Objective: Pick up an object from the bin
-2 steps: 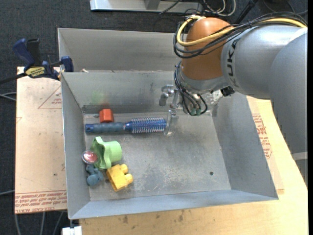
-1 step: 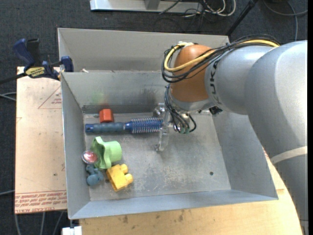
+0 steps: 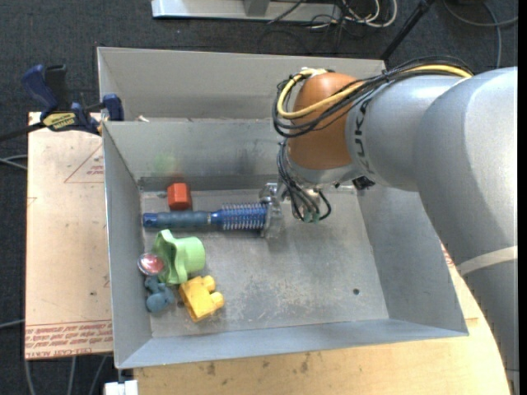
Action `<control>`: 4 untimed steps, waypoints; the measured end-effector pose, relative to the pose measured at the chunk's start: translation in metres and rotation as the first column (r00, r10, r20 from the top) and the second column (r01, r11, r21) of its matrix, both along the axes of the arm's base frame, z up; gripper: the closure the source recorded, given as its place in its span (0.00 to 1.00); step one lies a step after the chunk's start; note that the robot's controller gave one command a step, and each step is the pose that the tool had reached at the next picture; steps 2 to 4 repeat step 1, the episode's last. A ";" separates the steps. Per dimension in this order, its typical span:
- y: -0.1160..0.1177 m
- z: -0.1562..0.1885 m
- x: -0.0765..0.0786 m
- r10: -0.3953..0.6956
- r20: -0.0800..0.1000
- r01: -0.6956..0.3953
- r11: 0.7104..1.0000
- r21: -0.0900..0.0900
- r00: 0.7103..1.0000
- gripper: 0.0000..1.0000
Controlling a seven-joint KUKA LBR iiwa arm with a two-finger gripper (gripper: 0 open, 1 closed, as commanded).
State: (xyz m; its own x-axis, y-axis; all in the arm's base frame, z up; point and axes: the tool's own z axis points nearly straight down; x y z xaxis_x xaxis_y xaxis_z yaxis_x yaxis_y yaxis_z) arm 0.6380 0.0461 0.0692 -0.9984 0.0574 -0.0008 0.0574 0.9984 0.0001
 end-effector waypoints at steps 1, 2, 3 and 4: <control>0.002 0.171 0.017 0.150 0.010 -0.150 0.989 -0.002 0.989 1.00; 0.002 0.171 0.017 0.150 0.010 -0.150 0.989 -0.002 0.989 1.00; 0.002 0.171 0.017 0.150 0.010 -0.150 0.989 -0.002 0.989 1.00; 0.002 0.171 0.017 0.150 0.010 -0.150 0.989 -0.002 0.989 1.00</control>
Offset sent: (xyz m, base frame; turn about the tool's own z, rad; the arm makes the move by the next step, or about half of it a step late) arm 0.0152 0.0011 0.1662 -0.1508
